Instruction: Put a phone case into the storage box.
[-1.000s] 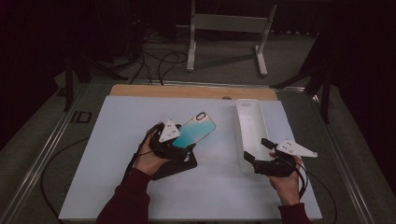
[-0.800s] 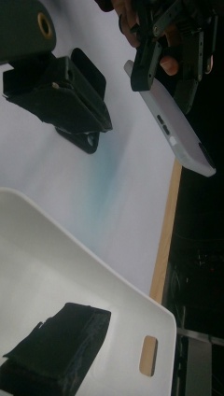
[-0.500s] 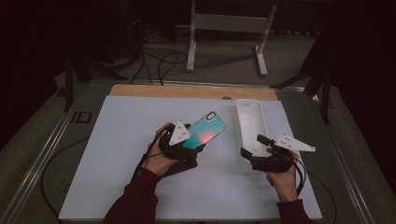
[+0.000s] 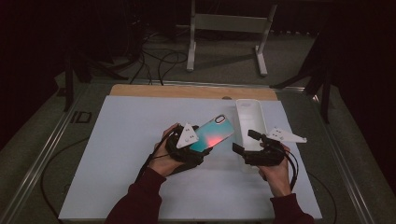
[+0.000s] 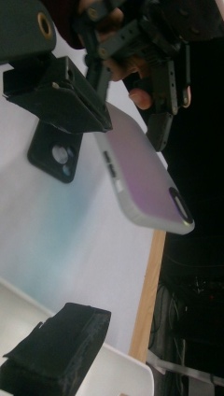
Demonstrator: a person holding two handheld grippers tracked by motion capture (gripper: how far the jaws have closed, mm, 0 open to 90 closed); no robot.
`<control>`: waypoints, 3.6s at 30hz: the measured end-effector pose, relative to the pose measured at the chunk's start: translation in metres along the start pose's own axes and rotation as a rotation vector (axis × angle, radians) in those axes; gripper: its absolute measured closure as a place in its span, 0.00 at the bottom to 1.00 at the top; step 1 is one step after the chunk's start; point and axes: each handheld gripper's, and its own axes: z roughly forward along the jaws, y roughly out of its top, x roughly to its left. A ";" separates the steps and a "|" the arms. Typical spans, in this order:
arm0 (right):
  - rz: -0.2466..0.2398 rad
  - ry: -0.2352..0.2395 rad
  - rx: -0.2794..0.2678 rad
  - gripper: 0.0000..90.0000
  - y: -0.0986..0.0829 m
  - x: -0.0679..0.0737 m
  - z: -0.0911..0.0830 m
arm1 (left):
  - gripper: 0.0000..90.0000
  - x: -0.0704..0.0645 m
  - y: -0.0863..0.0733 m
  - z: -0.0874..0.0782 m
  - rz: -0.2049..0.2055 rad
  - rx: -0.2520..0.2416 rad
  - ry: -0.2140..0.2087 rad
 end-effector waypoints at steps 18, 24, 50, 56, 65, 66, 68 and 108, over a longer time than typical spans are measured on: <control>0.136 0.081 0.036 0.48 0.018 0.013 0.019 | 0.19 -0.019 0.016 0.004 0.049 -0.037 -0.032; 0.212 0.085 0.030 0.63 0.020 0.012 0.020 | 0.19 -0.020 0.014 0.005 0.050 -0.035 -0.028; 0.104 0.073 0.053 0.96 0.030 0.027 0.026 | 0.07 -0.009 0.007 0.008 -0.038 -0.013 -0.040; 0.066 0.080 0.061 0.96 0.035 0.027 0.022 | 0.01 -0.005 0.004 0.007 -0.069 0.003 -0.079; -0.020 0.102 0.075 0.96 0.040 0.032 0.018 | 0.00 -0.003 -0.001 0.008 -0.100 0.031 -0.110; -0.038 0.103 0.078 0.96 0.040 0.032 0.018 | 0.00 -0.003 -0.001 0.008 -0.105 0.030 -0.116; -0.056 0.109 0.084 0.96 0.040 0.032 0.017 | 0.00 -0.002 -0.001 0.007 -0.104 0.028 -0.130; -0.175 0.266 0.131 0.58 0.037 0.036 0.021 | 0.85 -0.007 -0.009 0.005 -0.016 0.008 -0.332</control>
